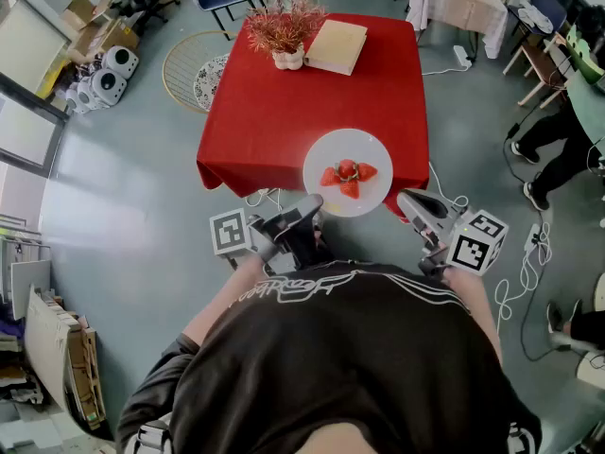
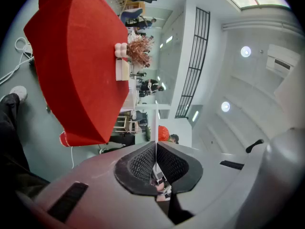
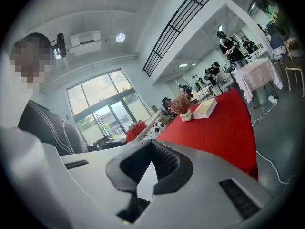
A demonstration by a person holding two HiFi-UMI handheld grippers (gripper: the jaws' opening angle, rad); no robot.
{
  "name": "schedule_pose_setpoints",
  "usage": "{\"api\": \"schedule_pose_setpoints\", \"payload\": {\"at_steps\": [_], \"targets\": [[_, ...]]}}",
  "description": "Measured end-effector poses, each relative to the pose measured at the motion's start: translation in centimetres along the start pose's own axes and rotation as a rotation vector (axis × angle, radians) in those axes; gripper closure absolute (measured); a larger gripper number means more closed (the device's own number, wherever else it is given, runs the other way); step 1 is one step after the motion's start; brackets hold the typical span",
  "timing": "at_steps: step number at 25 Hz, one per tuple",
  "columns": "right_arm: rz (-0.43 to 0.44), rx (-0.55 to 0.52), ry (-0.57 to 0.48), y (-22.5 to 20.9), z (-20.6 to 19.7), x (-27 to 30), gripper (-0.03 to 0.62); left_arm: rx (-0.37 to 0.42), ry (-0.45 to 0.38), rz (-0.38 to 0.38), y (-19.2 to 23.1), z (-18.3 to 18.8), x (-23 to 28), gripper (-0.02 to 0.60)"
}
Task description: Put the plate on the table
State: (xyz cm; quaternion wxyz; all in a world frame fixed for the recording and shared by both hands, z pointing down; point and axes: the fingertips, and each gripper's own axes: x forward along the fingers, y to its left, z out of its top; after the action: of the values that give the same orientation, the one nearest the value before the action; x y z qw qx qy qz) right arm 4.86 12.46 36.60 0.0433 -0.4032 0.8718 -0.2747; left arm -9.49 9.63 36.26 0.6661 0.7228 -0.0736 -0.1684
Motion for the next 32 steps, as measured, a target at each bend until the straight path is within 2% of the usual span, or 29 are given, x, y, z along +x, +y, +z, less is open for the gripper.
{"api": "schedule_pose_setpoints", "payload": {"at_steps": [7, 12, 20, 25, 32], "targets": [[0.009, 0.011, 0.002, 0.1, 0.1, -0.2, 0.586, -0.003, -0.009, -0.002, -0.5, -0.1, 0.0, 0.569], [0.006, 0.010, 0.031, 0.0, -0.3, 0.1, 0.586, -0.031, -0.018, 0.000, -0.1, -0.1, -0.1, 0.569], [0.001, 0.052, 0.019, -0.8, -1.0, 0.1, 0.586, -0.040, -0.009, -0.013, 0.8, 0.5, 0.5, 0.569], [-0.003, 0.080, 0.015, -3.2, -0.1, 0.9, 0.586, -0.045, -0.001, -0.011, 1.4, 2.2, 2.6, 0.569], [-0.012, 0.148, 0.004, -7.0, 1.4, 3.2, 0.586, -0.052, -0.007, -0.005, 2.3, 6.4, 4.8, 0.569]]}}
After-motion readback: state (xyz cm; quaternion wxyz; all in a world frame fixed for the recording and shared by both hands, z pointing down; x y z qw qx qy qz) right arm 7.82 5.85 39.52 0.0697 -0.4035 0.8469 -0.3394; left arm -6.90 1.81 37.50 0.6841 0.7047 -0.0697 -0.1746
